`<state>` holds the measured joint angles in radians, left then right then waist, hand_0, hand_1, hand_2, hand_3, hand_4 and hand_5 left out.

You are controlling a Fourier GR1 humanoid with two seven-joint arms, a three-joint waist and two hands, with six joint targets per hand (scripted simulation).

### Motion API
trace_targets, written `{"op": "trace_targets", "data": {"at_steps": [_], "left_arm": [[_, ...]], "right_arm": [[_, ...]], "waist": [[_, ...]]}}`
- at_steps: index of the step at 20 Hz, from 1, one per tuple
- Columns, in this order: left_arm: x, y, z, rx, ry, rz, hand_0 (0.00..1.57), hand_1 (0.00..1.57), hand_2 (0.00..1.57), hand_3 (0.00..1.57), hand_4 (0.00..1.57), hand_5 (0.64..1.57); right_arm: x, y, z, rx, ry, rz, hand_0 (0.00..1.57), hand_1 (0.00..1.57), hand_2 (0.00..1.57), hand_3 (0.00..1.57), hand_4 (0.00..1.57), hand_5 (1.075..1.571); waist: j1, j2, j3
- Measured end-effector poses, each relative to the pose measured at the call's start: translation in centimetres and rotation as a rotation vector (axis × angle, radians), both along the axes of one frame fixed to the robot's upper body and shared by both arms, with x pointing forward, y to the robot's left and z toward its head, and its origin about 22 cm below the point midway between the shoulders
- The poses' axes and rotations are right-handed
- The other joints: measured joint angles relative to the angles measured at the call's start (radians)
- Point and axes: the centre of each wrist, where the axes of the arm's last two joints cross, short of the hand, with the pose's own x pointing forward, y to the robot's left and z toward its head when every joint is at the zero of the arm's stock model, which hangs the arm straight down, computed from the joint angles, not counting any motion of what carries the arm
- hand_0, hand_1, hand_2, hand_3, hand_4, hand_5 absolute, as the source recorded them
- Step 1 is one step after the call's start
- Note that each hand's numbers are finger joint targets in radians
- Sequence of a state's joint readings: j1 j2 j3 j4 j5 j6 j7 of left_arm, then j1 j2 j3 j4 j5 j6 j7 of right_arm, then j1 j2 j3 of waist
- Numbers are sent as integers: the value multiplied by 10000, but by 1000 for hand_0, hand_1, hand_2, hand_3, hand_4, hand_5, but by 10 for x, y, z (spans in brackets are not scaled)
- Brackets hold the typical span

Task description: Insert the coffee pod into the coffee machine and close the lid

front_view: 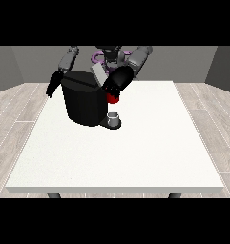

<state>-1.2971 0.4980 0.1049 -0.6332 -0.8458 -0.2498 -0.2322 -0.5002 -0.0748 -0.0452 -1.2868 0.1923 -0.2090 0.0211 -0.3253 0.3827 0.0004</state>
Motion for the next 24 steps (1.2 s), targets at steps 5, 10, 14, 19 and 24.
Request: {"op": "trace_targets", "data": {"at_steps": [5, 10, 14, 19, 24], "left_arm": [[-3, 5, 9, 486, -495, -113, 815, 815, 912, 662, 0, 1571], [-4, 11, 9, 885, -762, 75, 0, 0, 635, 508, 0, 1571], [-4, 10, 9, 945, -857, 92, 0, 0, 555, 458, 0, 1571], [-3, 15, 1, 926, -663, 188, 0, 0, 362, 253, 0, 1571], [0, 12, -16, 888, -141, 266, 0, 0, 0, 60, 0, 1571]], "right_arm": [[4, -6, 7, -93, -163, 15, 0, 0, 0, 0, 160, 1571], [3, -1, 7, -153, -121, 43, 0, 0, 0, 0, 202, 1571], [5, -6, 7, -257, -119, -189, 0, 0, 0, 0, 117, 1571], [0, -7, -2, -135, 138, -118, 0, 0, 0, 0, 153, 1571], [-5, -12, -21, 35, 660, -336, 0, 0, 0, 0, 0, 1571]], "waist": [[-42, 212, 15], [-89, 247, 20], [20, 230, 30], [-7, 6, 14], [349, -505, 7]]}}
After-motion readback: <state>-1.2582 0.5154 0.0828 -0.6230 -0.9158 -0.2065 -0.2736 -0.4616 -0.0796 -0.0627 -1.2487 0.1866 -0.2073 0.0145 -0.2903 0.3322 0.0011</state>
